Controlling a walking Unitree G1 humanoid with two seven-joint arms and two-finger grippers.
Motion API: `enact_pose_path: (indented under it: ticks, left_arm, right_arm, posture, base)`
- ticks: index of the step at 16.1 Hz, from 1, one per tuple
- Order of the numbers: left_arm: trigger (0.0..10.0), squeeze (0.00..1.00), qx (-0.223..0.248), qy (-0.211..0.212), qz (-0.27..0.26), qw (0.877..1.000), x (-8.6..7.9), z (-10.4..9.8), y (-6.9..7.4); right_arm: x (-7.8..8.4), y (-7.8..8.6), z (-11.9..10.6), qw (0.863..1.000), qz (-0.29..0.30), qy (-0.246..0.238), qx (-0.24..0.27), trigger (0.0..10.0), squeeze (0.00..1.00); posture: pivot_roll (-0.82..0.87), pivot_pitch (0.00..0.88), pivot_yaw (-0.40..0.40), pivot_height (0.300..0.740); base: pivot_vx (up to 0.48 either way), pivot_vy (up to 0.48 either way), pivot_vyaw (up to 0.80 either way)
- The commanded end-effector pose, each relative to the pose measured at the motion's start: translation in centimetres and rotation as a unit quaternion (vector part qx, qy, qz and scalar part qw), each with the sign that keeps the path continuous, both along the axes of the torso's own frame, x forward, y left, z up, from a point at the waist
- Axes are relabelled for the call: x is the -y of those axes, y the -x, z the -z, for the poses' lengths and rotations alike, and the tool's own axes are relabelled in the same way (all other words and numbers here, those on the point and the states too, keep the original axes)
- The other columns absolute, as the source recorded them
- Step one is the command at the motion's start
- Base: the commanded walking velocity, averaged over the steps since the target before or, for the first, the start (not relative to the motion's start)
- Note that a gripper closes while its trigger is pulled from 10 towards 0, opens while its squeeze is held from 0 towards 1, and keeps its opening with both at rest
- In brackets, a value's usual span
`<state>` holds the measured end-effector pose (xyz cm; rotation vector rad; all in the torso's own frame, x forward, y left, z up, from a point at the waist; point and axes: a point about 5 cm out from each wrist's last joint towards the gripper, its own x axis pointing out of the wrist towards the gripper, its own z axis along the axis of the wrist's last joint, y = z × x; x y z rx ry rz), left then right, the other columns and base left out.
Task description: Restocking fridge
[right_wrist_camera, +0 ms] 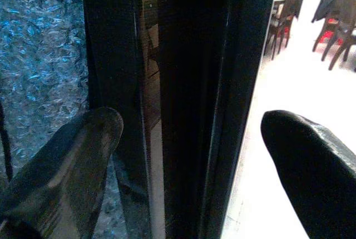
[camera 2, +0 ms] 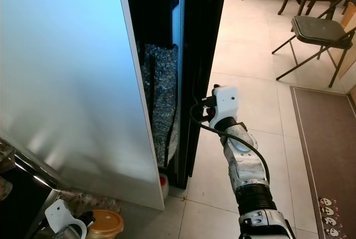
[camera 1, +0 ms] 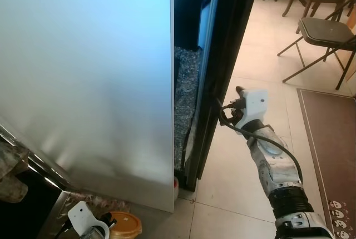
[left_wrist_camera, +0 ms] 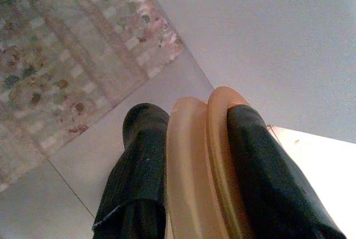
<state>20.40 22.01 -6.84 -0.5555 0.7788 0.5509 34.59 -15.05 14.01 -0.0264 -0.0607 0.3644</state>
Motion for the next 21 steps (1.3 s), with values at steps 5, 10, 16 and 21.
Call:
enact_pose_path:
  ticks: [5, 10, 16, 21]
  left_arm:
    - [10.0, 0.0, -0.005, -0.003, 0.008, 1.0, 0.1, 0.1, 0.1]
    - [10.0, 0.0, -0.007, -0.004, 0.009, 1.0, 0.1, 0.1, 0.2]
    - [10.0, 0.0, -0.009, -0.003, 0.01, 1.0, 0.2, 0.3, 0.4]
    - [10.0, 0.0, -0.012, -0.003, 0.012, 1.0, 0.1, 0.4, 0.6]
  right_arm:
    - [-0.4, -1.3, -1.1, 0.999, -0.027, 0.032, -0.007, 10.0, 0.0]
    - [-0.6, -2.3, -1.8, 0.998, -0.033, 0.045, -0.005, 10.0, 0.0]
    - [0.6, -3.4, -2.4, 0.999, 0.003, 0.054, -0.003, 10.0, 0.0]
    - [5.7, -2.9, -3.0, 0.98, 0.183, 0.066, 0.039, 10.0, 0.0]
  posture:
    - [-0.1, 0.048, 0.035, 0.74]
    - [-0.09, 0.051, 0.035, 0.74]
    - [-0.09, 0.043, 0.03, 0.74]
    - [-0.09, 0.029, 0.026, 0.74]
  base:
    - [0.0, 0.0, 0.0]
    - [0.0, 0.0, 0.0]
    - [0.0, 0.0, 0.0]
    - [0.0, 0.0, 0.0]
